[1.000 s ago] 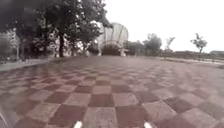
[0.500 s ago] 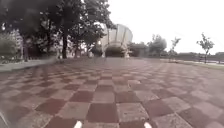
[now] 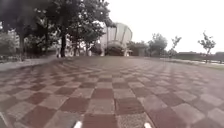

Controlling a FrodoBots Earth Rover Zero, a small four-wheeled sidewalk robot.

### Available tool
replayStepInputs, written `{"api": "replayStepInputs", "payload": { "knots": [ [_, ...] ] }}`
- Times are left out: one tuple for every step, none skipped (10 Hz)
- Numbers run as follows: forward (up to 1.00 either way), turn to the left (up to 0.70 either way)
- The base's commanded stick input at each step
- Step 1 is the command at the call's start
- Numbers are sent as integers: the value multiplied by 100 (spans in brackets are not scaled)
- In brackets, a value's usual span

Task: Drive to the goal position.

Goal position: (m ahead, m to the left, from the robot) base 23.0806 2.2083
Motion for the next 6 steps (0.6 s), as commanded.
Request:
{"api": "replayStepInputs", "payload": {
  "knots": [
    [50,0],
    [50,0],
    [50,0],
    [50,36],
    [50,50],
    [50,50]
  ]
}}
